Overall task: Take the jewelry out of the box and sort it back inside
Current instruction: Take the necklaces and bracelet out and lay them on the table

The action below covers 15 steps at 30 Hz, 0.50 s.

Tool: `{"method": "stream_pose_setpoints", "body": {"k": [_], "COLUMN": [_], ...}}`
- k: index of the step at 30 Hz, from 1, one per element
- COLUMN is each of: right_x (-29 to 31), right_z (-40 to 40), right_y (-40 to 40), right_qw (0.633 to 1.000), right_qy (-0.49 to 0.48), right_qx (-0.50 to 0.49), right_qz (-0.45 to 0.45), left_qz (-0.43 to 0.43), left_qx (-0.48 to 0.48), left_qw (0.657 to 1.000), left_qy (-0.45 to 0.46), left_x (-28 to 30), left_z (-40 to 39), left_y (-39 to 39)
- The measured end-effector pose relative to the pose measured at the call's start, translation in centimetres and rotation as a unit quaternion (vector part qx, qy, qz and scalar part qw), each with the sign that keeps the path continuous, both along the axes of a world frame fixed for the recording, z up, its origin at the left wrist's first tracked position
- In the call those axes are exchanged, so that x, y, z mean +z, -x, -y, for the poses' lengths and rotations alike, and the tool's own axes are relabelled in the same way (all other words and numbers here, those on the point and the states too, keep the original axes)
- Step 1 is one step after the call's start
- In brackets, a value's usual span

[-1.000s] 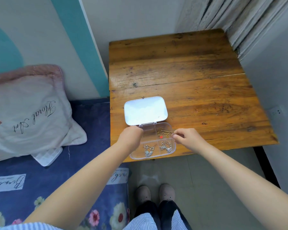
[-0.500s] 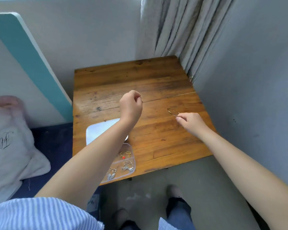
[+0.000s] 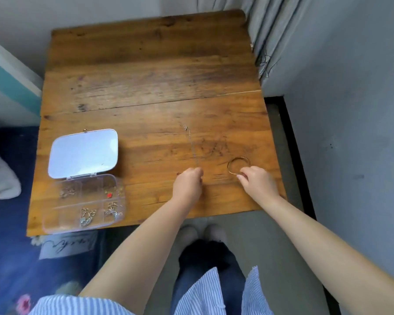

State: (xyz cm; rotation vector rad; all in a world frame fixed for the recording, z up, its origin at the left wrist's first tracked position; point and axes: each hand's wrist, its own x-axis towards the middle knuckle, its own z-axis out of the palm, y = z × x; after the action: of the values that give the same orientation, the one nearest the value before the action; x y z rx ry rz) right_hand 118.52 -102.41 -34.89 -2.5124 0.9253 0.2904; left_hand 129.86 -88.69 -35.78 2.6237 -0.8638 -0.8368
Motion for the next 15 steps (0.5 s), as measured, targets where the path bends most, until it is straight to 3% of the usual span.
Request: {"method": "stream_pose_setpoints", "body": {"k": [9, 15], "right_x": [-2.1, -1.8], "right_z": [-1.7, -2.4], "right_y": [4.0, 4.6], "right_qw": [0.998, 0.997], "right_qy": [-0.060, -0.077], "right_qx": [0.035, 0.026], "right_qz": [0.007, 0.003], "left_qz": [-0.043, 0.011], "left_qx": [0.107, -0.002], "left_qw": [0.992, 1.000], "left_qy": [0.060, 0.027], "left_x": [-1.7, -2.2], "left_z": [-1.7, -2.4], "left_y": [4.4, 6.3]}}
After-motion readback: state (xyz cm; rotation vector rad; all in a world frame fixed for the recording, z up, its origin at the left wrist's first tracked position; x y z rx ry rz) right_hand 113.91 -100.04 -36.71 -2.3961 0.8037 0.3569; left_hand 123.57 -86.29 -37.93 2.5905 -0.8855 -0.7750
